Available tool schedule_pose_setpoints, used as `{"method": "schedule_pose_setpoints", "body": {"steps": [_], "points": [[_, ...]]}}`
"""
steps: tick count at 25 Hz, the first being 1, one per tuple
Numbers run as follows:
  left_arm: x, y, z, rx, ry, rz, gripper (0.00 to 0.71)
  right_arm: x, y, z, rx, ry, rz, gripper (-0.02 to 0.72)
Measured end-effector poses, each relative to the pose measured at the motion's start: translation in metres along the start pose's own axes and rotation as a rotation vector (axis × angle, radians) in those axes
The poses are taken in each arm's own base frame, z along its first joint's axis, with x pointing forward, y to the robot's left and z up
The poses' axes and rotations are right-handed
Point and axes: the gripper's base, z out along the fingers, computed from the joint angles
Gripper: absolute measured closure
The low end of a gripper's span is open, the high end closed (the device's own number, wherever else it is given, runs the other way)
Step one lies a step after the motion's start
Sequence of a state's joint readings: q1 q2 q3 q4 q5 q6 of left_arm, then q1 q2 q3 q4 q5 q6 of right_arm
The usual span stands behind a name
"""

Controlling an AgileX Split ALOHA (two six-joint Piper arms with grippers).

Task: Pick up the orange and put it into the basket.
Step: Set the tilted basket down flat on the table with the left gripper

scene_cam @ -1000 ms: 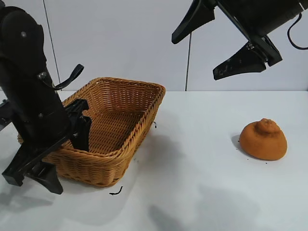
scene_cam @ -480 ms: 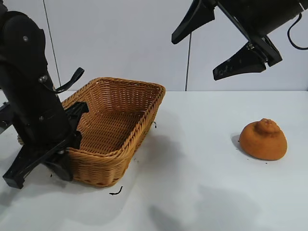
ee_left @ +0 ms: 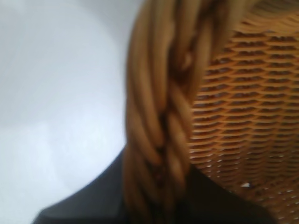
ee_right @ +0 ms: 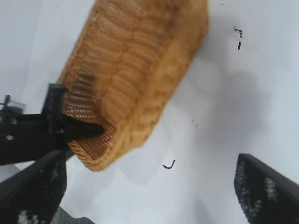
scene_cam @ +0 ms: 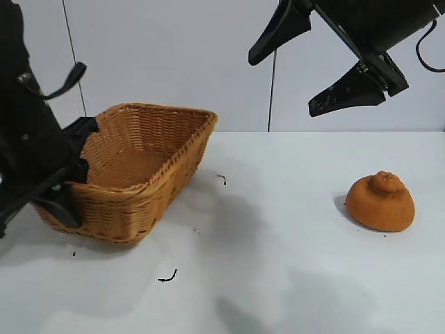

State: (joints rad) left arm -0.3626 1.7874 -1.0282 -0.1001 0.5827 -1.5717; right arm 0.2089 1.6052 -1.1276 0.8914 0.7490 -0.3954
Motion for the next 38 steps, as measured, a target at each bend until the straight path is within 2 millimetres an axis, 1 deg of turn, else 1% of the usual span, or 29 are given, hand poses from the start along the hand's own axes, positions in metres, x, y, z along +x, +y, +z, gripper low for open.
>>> {"method": "schedule_pose_setpoints", "body": {"steps": [2,5,8,11,14,17,19,23,26,29,33,38], "points": [[-0.007,-0.001,-0.004,0.008,-0.007,0.055,0.614,0.0,0.0,0.0,0.0,0.0,0.0,0.008],[-0.016,-0.007,-0.009,0.012,-0.012,0.188,0.614,0.0,0.0,0.0,0.002,0.001,-0.002,0.008],[-0.027,-0.022,-0.017,0.028,0.0,0.319,0.614,0.0,0.0,0.0,0.003,0.001,-0.004,0.008],[-0.039,-0.039,-0.021,0.02,0.042,0.47,0.614,0.0,0.0,0.0,0.004,0.002,-0.004,0.008],[-0.049,-0.053,-0.015,-0.024,0.106,0.658,0.614,0.0,0.0,0.0,0.004,0.002,-0.005,0.008],[-0.051,-0.066,-0.005,-0.078,0.174,0.867,0.614,0.0,0.0,0.0,0.003,0.004,-0.005,0.008],[-0.051,-0.075,-0.003,-0.092,0.213,1.007,0.615,0.001,0.0,0.0,0.003,0.006,-0.005,0.008],[-0.052,-0.088,0.0,-0.106,0.268,1.183,0.615,0.001,0.0,0.0,0.002,0.01,-0.006,0.008],[-0.052,-0.096,0.0,-0.087,0.261,1.223,0.615,0.001,0.0,0.0,0.003,0.012,-0.008,0.008],[-0.053,-0.096,0.0,-0.084,0.258,1.229,0.615,0.001,0.0,0.0,0.003,0.012,-0.008,0.008],[-0.053,-0.095,0.015,-0.095,0.294,1.231,0.615,0.001,0.0,0.0,0.003,0.012,-0.008,0.008],[-0.053,-0.092,0.044,-0.101,0.342,1.218,0.615,0.001,0.0,0.0,0.003,0.012,-0.008,0.008]]}}
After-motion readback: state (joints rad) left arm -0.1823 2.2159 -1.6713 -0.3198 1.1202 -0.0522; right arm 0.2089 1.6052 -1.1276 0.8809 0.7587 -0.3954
